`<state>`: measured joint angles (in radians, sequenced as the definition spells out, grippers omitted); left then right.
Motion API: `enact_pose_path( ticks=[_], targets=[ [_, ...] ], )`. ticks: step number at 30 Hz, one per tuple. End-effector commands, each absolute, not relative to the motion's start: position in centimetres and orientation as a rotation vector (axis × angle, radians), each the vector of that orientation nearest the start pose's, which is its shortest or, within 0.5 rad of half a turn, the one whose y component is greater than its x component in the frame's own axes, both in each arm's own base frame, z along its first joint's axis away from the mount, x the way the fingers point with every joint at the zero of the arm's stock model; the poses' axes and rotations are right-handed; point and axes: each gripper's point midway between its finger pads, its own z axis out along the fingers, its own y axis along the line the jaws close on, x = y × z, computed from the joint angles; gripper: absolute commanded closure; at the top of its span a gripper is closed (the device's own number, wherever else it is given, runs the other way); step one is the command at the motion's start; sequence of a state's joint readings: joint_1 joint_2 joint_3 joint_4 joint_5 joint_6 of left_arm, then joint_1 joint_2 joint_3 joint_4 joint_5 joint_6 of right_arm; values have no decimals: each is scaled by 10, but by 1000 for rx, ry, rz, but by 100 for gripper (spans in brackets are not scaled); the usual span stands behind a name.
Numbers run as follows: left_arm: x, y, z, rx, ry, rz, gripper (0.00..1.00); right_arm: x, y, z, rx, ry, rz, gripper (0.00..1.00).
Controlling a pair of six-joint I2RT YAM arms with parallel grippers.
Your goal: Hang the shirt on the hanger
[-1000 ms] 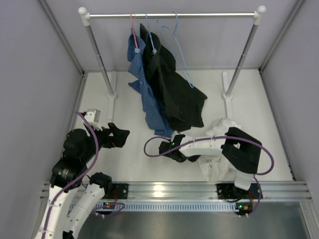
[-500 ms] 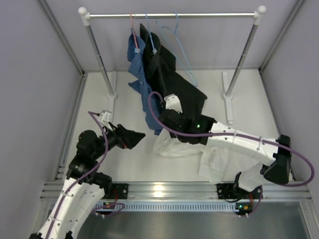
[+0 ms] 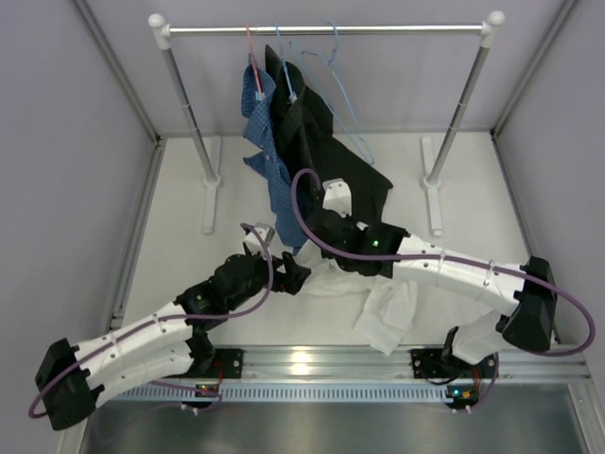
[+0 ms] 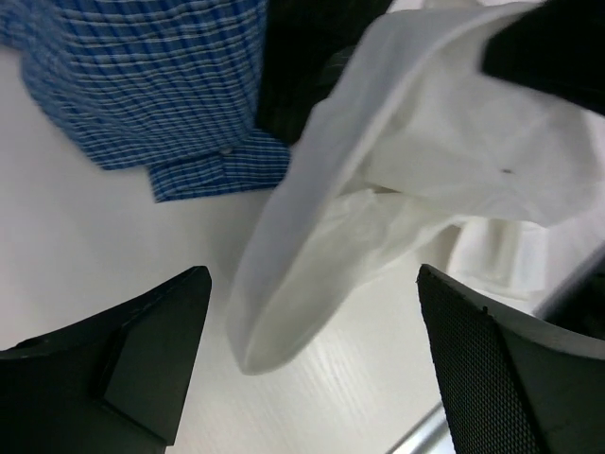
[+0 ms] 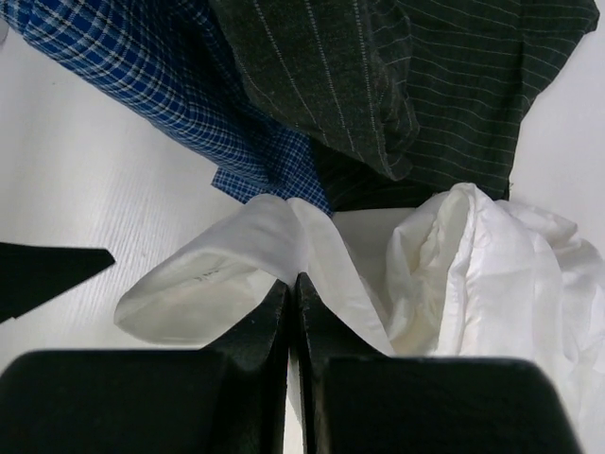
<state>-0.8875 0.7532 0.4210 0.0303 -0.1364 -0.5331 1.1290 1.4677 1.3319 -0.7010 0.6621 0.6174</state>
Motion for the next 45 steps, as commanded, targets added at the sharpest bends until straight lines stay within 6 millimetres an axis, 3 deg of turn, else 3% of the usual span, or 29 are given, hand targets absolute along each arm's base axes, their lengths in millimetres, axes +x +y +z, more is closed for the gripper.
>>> enact_pose_path(
  ticks=[1,5,8,10,12,16,17,19,20,21,22,23,25,26,28,29,31,32,33,34,35,36,37,39,42,43,45],
  targets=[
    [228,-216,176,114,1849,-641,7,247,292,244,-191,2104,269,100],
    [222,-210,160,104,1868,-620,13,247,279,248,-176,2097,275,100],
    [222,-212,152,93,1883,-627,23,244,277,250,-180,2089,302,100],
    [219,-223,137,145,1916,-653,32,245,275,251,-173,2084,308,100],
    [216,-237,139,177,1916,-723,37,246,271,252,-158,2079,311,100],
    [213,-252,131,206,1940,-747,63,252,263,255,-124,2074,312,100],
    [213,-254,132,212,1937,-747,80,253,263,255,-122,2074,314,100],
    [216,-254,144,211,1931,-735,98,249,264,259,-136,2074,344,100],
    [217,-251,159,196,1914,-731,100,246,265,268,-139,2058,389,100],
    [213,-240,158,218,1965,-662,100,239,271,274,-178,2056,449,100],
    [218,-237,200,191,1907,-663,100,235,272,282,-193,2038,491,100],
    [215,-227,237,175,1844,-686,100,231,270,306,-179,1988,559,100],
    [207,-209,284,218,1780,-658,100,223,269,339,-200,1923,644,100],
    [197,-203,351,216,1652,-743,100,215,266,374,-201,1846,724,100],
    [179,-191,417,306,1494,-780,100,197,275,422,-321,1708,873,100],
    [156,-179,480,340,1359,-861,100,184,274,462,-356,1606,957,100],
    [150,-181,525,429,1275,-837,100,159,280,503,-495,1468,1064,100],
    [147,-181,537,469,1275,-826,100,152,271,536,-485,1393,1095,100],
    [132,-158,592,446,1160,-820,100,149,267,549,-478,1367,1104,100],
    [147,-178,597,477,1194,-792,100,149,261,557,-462,1358,1094,100],
    [147,-180,609,495,1184,-784,100,147,250,574,-429,1327,1095,100],
    [138,-174,631,506,1138,-798,100,154,242,577,-369,1340,1063,100],
    [146,-187,630,522,1158,-795,100,158,236,575,-336,1364,1044,100],
    [149,-190,632,520,1158,-795,100,166,219,566,-233,1400,999,100],
    [166,-196,610,486,1236,-747,100,185,191,530,-35,1491,887,100],
    [181,-205,583,484,1316,-703,100,191,181,518,35,1515,848,100],
    [192,-216,547,482,1413,-684,100,198,176,468,86,1634,758,100]
  ],
)
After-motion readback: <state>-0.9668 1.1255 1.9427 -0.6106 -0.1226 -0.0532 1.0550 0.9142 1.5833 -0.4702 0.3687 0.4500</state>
